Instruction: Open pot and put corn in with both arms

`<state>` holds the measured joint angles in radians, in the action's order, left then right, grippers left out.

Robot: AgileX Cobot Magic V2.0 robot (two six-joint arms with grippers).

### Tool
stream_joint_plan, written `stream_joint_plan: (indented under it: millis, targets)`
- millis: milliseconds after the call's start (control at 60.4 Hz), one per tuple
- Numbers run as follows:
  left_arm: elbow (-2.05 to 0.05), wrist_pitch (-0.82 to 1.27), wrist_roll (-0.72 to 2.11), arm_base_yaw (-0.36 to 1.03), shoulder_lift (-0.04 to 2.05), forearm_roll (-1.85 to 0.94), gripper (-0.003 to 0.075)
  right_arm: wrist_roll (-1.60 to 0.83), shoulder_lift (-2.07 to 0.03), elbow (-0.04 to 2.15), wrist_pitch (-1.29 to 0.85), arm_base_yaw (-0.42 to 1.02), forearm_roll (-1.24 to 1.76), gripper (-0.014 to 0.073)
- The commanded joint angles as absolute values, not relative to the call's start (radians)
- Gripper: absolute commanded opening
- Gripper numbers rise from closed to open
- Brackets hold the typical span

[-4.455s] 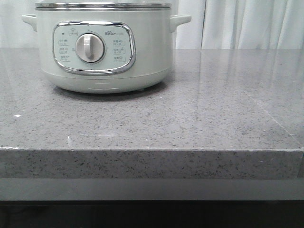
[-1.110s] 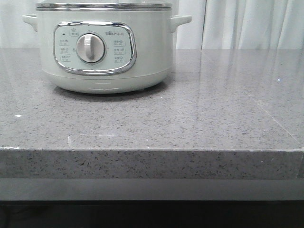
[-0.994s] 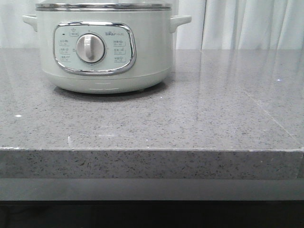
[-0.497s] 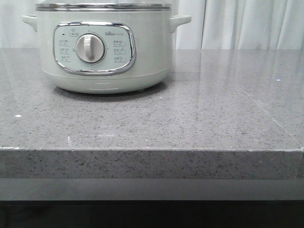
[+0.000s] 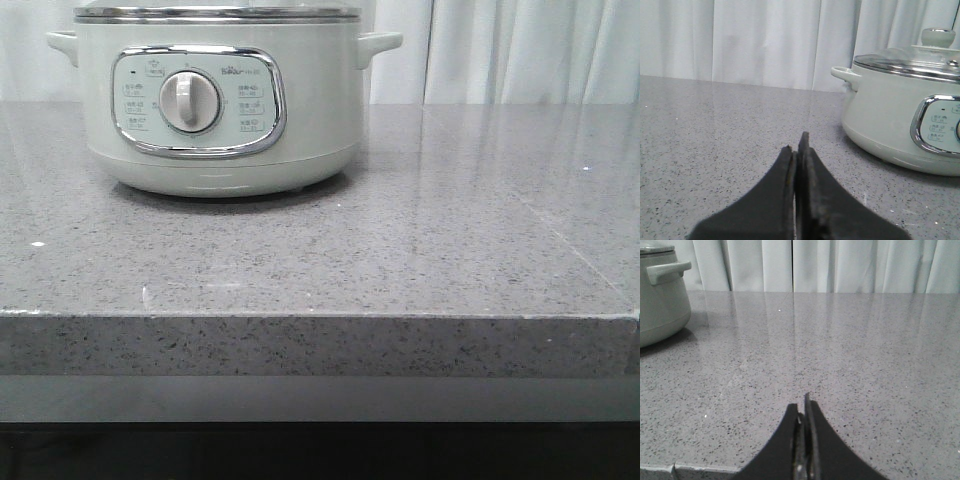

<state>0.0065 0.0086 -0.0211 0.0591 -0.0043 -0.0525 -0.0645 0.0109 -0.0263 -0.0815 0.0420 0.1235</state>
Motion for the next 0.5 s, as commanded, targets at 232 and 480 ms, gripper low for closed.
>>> stream_joint_plan:
  millis: [232, 480]
  targets:
    - [0.012, -0.072, -0.029, 0.058, -0.02, -0.053, -0.002, -0.068, 0.035, -0.028, -0.008, 0.03, 0.126, -0.0067]
    - [0.012, -0.072, -0.029, 0.058, -0.02, -0.053, -0.002, -0.068, 0.035, -0.028, -0.008, -0.001, 0.126, -0.0067]
